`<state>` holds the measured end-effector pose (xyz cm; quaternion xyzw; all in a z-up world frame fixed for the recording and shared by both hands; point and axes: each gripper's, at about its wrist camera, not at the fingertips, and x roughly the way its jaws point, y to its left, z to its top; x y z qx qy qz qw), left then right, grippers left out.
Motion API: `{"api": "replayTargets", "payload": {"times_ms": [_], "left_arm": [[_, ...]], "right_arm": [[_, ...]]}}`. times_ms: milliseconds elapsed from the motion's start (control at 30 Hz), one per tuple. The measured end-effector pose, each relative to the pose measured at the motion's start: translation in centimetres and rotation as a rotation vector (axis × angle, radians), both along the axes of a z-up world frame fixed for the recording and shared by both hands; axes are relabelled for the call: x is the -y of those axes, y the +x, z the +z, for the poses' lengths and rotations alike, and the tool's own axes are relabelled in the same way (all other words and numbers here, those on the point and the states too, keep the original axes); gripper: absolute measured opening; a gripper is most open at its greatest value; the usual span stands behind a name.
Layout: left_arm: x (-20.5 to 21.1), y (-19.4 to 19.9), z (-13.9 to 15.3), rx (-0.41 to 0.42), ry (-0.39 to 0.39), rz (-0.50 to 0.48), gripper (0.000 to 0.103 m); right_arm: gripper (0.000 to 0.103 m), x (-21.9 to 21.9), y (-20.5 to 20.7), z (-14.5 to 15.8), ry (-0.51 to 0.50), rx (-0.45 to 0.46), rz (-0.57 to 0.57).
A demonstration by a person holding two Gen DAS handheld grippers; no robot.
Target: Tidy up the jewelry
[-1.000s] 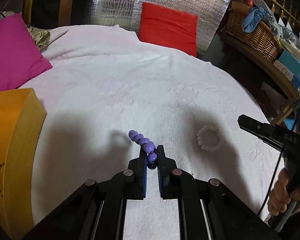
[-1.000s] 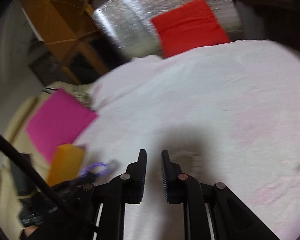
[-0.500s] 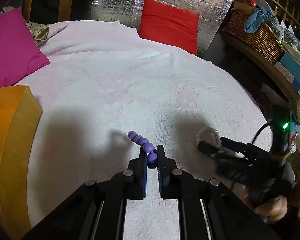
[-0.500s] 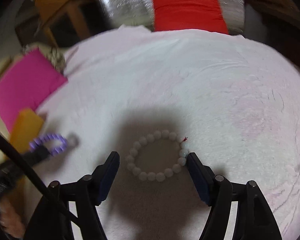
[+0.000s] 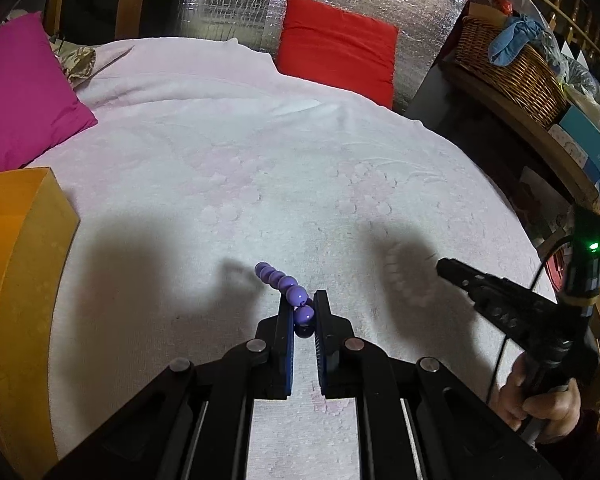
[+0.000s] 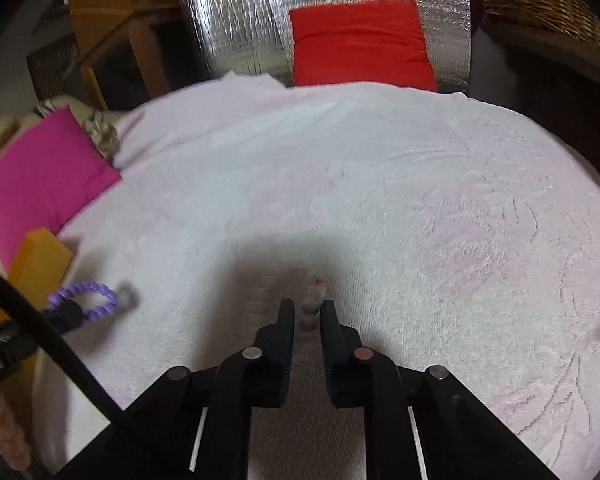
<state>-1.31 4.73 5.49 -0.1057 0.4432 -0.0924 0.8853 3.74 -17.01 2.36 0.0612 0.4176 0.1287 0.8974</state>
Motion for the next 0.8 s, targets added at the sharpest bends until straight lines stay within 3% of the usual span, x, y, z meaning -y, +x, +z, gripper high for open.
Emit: {"api": "replayTargets", "payload": {"times_ms": [167,367,533,667,767,800], "left_arm": [[0.6,0.0,-0.2,-0.003,0.009,-0.008,0.009],[1.1,0.2,-0.4,-0.011,0.009,-0.006,0.009],[1.3,0.2,-0.5,-0.013,0.011,-0.014,0.009],[0.9,0.3,-0.6,-0.018,0.011,-0.005,0.009],[0.7,0.3,-0.6,-0.016,0.005,-0.001,0.009],[0.7,0.3,-0.6,-0.016,0.004,-0.002,0.009]], "right_arm": [[0.014,0.5,-0.1,0.8,0.033,0.012,-0.001],[0.015,1.0,0.6,0.0,0.051,-0.043,-0.032],[0.017,-0.8,1.2,-0.7,0.022,-0.061,-0.009],[0.031,-2.3,1.4,-1.1,-0.031,-0.058,-0.005],[0.03,-3.3,1.8,-2.1,-0.082,-0.07,-0.005],[0.022,-3.7,1.7,-2.2,-0.117,-0.05,-0.001]]}}
